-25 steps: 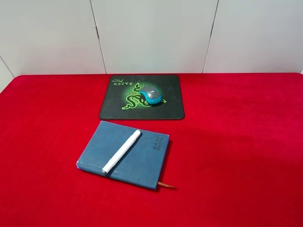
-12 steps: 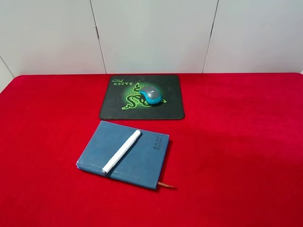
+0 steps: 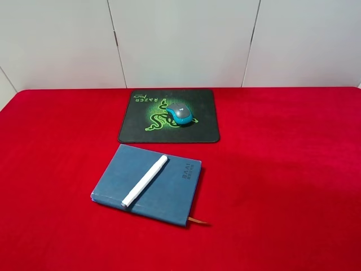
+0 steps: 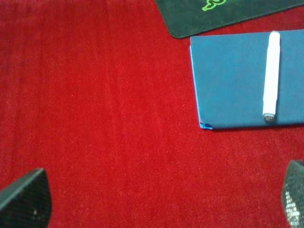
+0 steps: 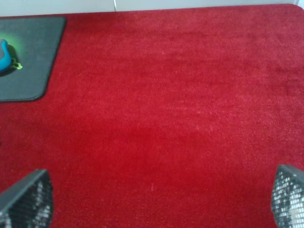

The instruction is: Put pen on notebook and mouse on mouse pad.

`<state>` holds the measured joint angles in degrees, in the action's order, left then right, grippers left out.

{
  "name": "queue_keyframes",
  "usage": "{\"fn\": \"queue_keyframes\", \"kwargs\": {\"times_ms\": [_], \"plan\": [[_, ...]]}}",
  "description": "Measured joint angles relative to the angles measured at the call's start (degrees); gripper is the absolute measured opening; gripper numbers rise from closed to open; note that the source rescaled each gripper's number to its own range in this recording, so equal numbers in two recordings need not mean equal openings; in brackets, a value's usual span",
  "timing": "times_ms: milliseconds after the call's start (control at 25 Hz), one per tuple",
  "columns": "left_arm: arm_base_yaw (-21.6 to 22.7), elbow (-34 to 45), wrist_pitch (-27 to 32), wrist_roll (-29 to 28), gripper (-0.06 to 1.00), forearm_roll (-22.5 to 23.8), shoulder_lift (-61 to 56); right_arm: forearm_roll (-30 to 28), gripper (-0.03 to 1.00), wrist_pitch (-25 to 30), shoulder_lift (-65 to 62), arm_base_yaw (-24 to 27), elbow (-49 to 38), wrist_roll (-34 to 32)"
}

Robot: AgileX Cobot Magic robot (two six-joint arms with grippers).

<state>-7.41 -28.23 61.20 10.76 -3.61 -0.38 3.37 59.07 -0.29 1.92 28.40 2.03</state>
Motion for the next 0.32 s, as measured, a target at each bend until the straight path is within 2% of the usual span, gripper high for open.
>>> {"fn": "queue_keyframes", "kwargs": {"times_ms": [320], "plan": [[0.0,0.0,0.0,0.0,0.97,0.0,0.0,0.0,1.0,0.0,0.0,0.0,0.0,0.0]]}}
